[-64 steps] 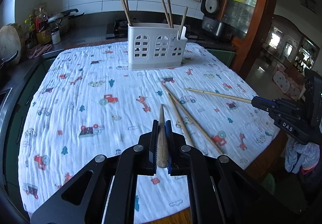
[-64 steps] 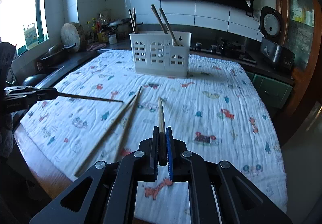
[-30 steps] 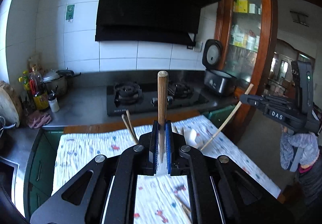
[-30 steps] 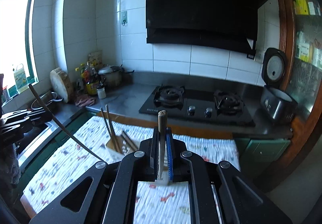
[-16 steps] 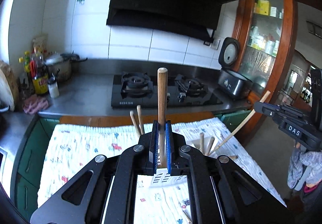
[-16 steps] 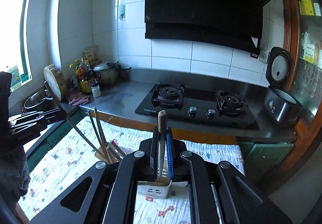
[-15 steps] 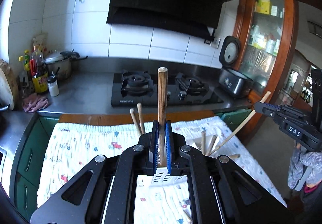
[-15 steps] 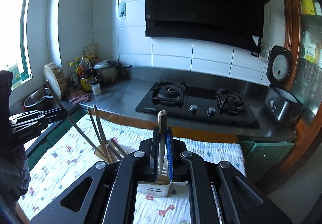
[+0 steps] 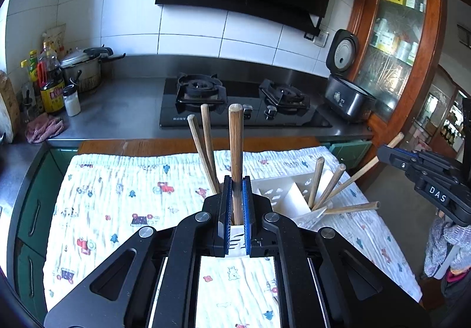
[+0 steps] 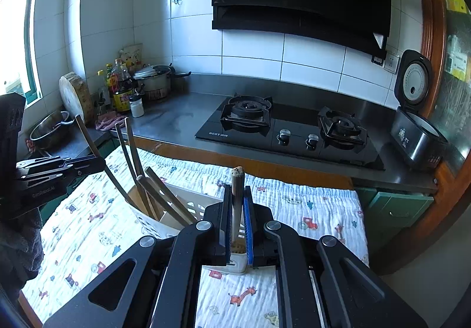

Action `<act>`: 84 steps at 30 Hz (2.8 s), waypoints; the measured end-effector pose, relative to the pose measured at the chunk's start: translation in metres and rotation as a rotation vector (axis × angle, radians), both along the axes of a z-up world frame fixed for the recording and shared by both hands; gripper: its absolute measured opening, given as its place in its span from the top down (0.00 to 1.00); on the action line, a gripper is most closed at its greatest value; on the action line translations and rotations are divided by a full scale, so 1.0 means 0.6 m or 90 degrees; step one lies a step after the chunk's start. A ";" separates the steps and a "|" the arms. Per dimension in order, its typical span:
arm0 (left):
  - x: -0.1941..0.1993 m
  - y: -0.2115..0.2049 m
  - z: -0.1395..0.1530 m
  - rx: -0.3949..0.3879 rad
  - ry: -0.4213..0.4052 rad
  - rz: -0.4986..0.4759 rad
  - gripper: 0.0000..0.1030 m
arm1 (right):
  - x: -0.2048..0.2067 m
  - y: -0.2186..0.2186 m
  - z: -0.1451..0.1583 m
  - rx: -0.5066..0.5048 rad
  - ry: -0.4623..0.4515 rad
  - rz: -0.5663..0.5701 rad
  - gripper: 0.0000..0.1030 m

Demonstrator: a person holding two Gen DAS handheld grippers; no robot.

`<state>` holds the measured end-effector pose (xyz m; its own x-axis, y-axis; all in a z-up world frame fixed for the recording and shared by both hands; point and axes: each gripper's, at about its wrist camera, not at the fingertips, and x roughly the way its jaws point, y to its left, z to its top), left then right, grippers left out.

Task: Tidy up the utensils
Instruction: 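Open both tools to release the chopsticks into the holder, then move both open tools back toward the last chopsticks on the cloth, then close the right tool on a chopstick while the left tool closes on another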

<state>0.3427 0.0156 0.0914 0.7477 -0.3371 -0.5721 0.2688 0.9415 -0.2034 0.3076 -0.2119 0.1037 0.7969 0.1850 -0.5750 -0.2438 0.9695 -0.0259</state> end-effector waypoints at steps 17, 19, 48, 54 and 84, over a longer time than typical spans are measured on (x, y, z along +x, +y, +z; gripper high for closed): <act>-0.077 0.011 0.041 -0.024 -0.056 0.003 0.61 | -0.091 -0.033 0.043 0.039 -0.073 -0.014 0.49; -0.104 0.014 0.048 -0.022 -0.069 0.005 0.53 | -0.118 -0.035 0.045 0.042 -0.082 -0.008 0.45; -0.393 0.109 -0.131 0.000 -0.009 0.102 0.18 | -0.386 0.068 -0.262 0.027 0.097 0.054 0.22; -0.423 0.120 -0.155 0.003 0.004 0.112 0.18 | -0.391 0.088 -0.311 0.024 0.147 0.067 0.38; -0.470 0.031 -0.265 0.006 0.112 0.024 0.37 | -0.394 0.118 -0.350 -0.027 0.174 0.040 0.93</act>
